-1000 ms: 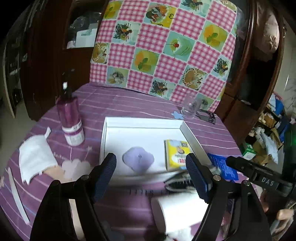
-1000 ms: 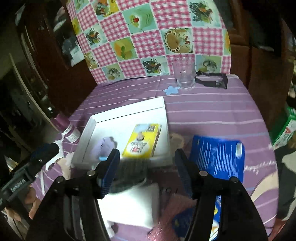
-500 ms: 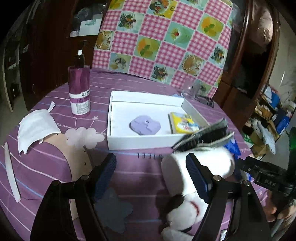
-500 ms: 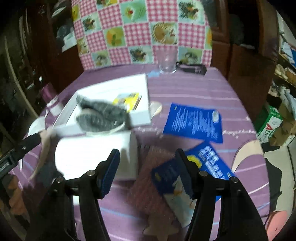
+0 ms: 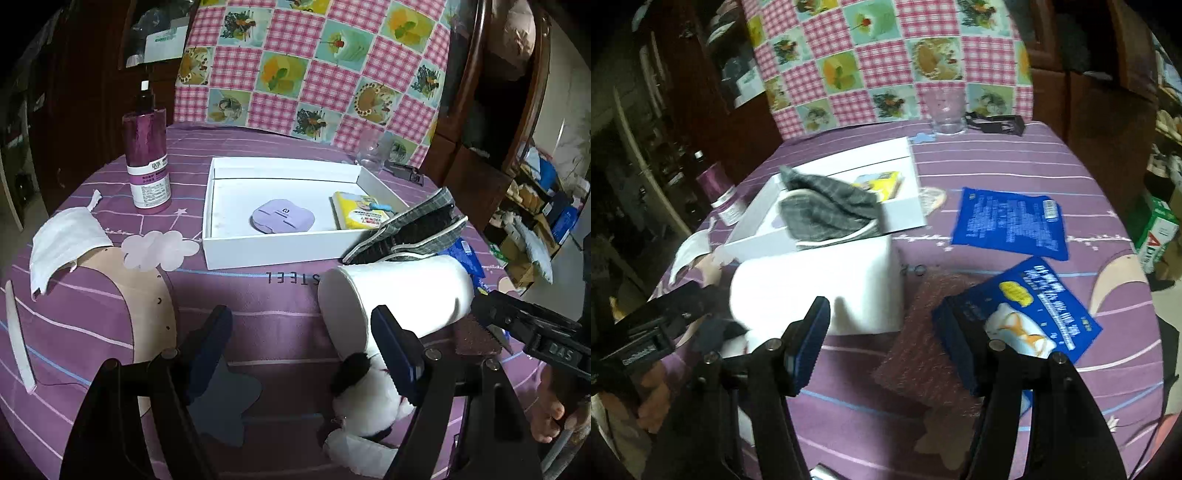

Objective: Organize soft objects
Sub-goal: 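Grasp the white plush panda toy with the right tool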

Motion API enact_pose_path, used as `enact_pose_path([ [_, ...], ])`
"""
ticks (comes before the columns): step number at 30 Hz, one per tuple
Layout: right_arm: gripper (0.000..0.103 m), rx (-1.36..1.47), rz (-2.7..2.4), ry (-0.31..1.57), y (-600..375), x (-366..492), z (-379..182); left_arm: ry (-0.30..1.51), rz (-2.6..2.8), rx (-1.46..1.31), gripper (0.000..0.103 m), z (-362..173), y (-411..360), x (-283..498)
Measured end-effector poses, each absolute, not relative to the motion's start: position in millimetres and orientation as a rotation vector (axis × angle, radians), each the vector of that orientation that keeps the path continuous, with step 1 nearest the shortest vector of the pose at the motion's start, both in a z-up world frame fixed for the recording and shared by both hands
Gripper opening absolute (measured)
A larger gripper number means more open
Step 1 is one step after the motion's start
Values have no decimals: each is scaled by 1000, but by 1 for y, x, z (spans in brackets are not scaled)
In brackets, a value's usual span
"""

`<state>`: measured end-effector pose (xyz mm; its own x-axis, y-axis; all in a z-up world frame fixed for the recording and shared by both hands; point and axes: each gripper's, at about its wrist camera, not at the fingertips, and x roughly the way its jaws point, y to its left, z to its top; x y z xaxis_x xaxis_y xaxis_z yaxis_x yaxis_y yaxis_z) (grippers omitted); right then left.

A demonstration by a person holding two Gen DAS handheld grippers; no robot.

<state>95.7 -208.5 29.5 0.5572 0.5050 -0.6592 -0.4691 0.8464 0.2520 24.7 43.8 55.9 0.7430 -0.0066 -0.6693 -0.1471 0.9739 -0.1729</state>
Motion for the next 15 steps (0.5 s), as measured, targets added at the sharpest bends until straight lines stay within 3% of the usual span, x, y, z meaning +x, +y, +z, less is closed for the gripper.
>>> enact_pose_path([
  [15,63,-69,740,819,-162,76,24,791,185,-231,78,50,55,28],
])
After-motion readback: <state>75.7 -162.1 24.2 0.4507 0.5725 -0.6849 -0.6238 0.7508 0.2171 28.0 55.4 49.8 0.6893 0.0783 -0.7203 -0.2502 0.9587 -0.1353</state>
